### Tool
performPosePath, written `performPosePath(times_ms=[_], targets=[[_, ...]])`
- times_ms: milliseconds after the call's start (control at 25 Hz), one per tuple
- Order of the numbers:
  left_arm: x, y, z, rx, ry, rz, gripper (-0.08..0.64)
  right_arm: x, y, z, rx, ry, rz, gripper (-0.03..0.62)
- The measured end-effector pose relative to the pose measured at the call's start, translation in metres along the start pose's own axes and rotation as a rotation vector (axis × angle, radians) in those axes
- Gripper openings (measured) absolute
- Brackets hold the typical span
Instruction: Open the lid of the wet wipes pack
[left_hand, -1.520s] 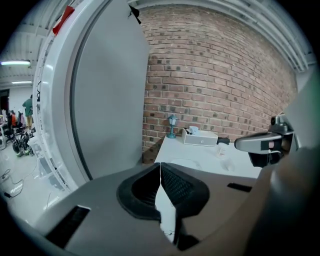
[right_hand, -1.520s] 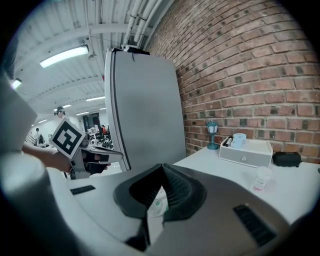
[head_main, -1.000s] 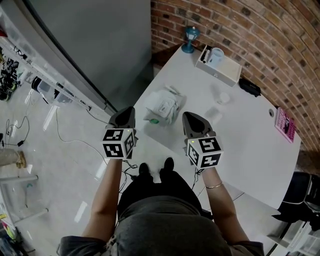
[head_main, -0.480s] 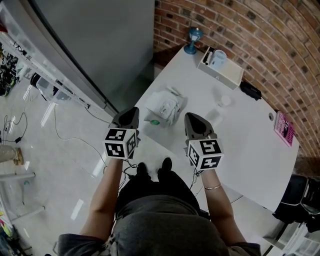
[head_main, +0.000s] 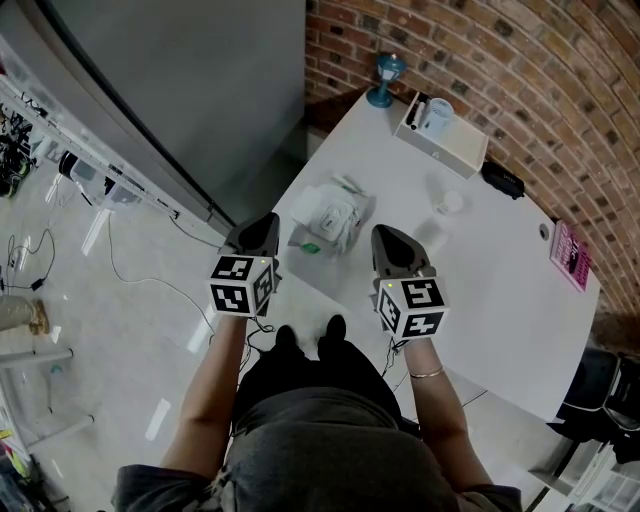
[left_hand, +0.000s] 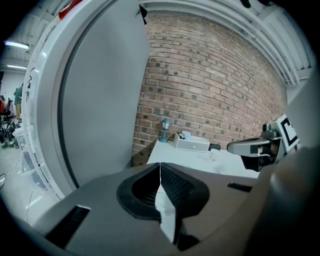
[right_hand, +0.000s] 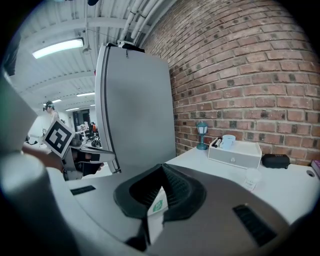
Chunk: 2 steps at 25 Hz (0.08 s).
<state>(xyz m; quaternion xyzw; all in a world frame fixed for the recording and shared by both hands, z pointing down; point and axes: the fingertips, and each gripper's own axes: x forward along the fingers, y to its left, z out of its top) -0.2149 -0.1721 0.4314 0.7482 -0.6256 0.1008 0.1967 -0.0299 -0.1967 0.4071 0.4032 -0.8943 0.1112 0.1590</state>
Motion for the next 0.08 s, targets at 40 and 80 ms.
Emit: performPosePath(times_ms=[40,80], targets=[[0.0014,0.0002,-0.0005,0.000,0.002,-0.002,0.023,0.0008,-0.0005,-0.0001,0.000,0.001,-0.001,0.003],[0.0028,0.0005,-0.0010,0.000,0.004,-0.004,0.025,0.0015,-0.0011,-0.0003,0.001,0.002,-0.002,0.003]])
